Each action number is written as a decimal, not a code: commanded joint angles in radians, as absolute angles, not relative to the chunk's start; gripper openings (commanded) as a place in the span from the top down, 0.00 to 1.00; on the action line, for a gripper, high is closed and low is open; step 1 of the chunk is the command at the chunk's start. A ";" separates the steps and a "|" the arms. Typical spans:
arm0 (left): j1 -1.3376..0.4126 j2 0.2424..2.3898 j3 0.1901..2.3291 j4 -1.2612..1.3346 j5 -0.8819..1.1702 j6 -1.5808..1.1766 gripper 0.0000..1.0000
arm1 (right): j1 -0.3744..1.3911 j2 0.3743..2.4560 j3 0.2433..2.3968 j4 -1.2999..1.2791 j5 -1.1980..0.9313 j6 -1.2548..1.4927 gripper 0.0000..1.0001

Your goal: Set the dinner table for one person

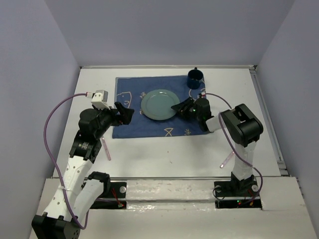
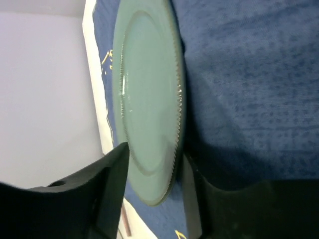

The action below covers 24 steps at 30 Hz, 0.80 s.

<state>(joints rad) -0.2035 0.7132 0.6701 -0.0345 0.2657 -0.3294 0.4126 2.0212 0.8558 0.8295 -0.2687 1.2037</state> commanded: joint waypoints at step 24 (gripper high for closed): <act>-0.374 0.563 0.676 0.011 0.307 -0.316 0.01 | 0.270 1.154 0.747 -0.612 0.314 0.943 0.50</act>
<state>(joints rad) -0.3256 0.6159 0.6701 -0.0341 0.2886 -0.3298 0.3435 1.2476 0.7368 -0.2520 0.2043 0.8734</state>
